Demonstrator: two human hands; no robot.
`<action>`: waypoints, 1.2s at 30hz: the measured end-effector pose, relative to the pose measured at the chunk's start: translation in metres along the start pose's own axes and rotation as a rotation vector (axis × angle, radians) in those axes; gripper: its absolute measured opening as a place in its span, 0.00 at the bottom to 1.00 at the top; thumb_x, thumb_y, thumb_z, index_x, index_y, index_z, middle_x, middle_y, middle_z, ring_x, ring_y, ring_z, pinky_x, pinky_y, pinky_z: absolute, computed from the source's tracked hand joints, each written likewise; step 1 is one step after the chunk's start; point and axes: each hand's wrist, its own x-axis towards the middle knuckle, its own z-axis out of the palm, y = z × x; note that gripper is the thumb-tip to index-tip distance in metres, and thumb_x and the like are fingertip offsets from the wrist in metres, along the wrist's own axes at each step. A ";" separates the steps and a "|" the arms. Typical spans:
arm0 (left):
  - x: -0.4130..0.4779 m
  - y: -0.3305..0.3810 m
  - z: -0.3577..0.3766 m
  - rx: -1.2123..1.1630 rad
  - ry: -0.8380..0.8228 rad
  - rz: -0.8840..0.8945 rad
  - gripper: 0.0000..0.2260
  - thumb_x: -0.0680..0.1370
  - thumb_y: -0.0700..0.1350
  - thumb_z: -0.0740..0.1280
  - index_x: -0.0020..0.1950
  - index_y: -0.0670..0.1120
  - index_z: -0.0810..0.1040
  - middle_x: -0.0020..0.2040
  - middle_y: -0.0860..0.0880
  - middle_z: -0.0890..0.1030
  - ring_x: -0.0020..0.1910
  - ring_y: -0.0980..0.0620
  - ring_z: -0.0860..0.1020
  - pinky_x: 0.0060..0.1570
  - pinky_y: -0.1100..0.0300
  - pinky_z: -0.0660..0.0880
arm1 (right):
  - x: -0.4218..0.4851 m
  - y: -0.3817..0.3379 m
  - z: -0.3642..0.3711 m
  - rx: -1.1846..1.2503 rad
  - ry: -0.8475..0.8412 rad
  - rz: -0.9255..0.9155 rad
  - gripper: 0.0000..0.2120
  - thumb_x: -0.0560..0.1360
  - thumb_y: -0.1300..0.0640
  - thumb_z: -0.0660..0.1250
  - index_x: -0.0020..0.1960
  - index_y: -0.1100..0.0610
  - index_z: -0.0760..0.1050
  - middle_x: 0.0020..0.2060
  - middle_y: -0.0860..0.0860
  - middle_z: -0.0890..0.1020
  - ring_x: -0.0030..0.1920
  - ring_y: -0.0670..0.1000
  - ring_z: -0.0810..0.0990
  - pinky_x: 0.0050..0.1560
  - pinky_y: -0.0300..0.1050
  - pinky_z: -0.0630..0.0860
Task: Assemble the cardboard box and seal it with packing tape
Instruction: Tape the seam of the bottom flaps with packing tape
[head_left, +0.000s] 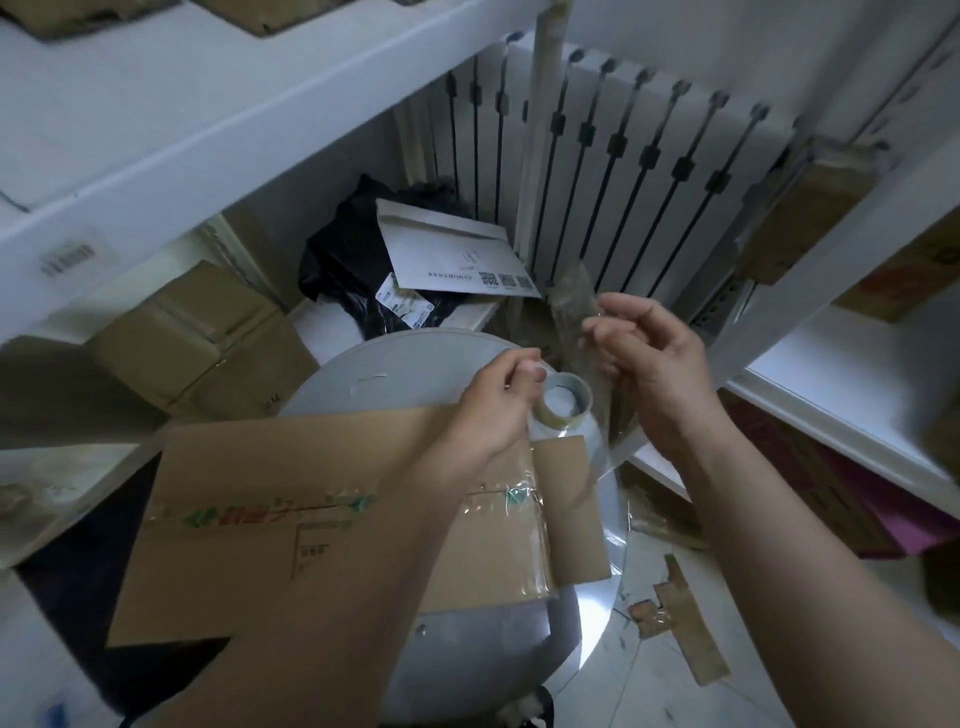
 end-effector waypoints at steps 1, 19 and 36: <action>-0.007 0.009 -0.006 -0.063 -0.006 -0.004 0.16 0.85 0.48 0.53 0.66 0.45 0.74 0.61 0.45 0.80 0.54 0.51 0.79 0.60 0.56 0.74 | -0.004 -0.006 0.007 -0.003 -0.009 0.004 0.12 0.74 0.66 0.68 0.55 0.54 0.78 0.44 0.51 0.85 0.46 0.48 0.81 0.43 0.42 0.74; -0.079 -0.105 -0.203 0.734 0.452 -0.243 0.30 0.77 0.55 0.66 0.74 0.44 0.63 0.70 0.40 0.67 0.67 0.40 0.67 0.66 0.48 0.66 | -0.057 0.026 0.111 -0.263 0.020 0.290 0.08 0.76 0.58 0.68 0.54 0.51 0.78 0.40 0.51 0.82 0.35 0.48 0.77 0.31 0.41 0.68; -0.069 -0.082 -0.170 0.424 0.205 0.123 0.12 0.82 0.47 0.60 0.62 0.47 0.79 0.58 0.52 0.79 0.57 0.53 0.76 0.54 0.64 0.68 | -0.099 0.001 0.130 0.238 -0.030 0.259 0.16 0.74 0.58 0.65 0.61 0.55 0.76 0.40 0.51 0.83 0.28 0.46 0.76 0.25 0.36 0.68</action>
